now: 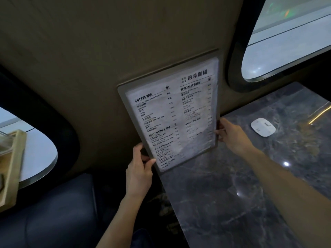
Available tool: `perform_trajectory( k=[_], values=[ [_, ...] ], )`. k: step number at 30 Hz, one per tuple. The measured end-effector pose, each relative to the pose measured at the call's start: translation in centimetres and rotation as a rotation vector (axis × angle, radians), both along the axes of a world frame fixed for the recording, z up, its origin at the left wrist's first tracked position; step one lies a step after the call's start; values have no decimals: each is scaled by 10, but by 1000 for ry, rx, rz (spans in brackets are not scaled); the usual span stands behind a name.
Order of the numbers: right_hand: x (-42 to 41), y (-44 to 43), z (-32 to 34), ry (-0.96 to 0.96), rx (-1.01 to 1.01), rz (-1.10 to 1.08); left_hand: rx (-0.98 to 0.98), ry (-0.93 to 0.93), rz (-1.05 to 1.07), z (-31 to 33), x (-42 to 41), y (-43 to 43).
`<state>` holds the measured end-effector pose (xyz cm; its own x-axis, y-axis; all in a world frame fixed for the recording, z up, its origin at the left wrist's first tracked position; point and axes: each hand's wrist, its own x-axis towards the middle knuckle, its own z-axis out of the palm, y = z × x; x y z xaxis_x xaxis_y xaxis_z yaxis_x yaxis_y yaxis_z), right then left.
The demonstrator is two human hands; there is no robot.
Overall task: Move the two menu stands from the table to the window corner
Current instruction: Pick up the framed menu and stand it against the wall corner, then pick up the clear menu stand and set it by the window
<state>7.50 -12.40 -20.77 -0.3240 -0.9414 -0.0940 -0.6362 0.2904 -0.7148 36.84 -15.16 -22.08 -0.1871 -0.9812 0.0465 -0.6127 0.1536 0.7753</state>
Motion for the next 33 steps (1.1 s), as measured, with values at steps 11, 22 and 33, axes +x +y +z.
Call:
perform_trajectory(
  k=[11, 22, 33],
  values=[
    [-6, 31, -2, 67, 21, -104, -226, -35, 168, 27, 4, 18],
    [-15, 145, 19, 214, 107, -237, -340, -30, -486, 46, -83, 62],
    [34, 335, 14, 183, 153, -715, -154, -47, -1036, 27, -175, 145]
  ],
)
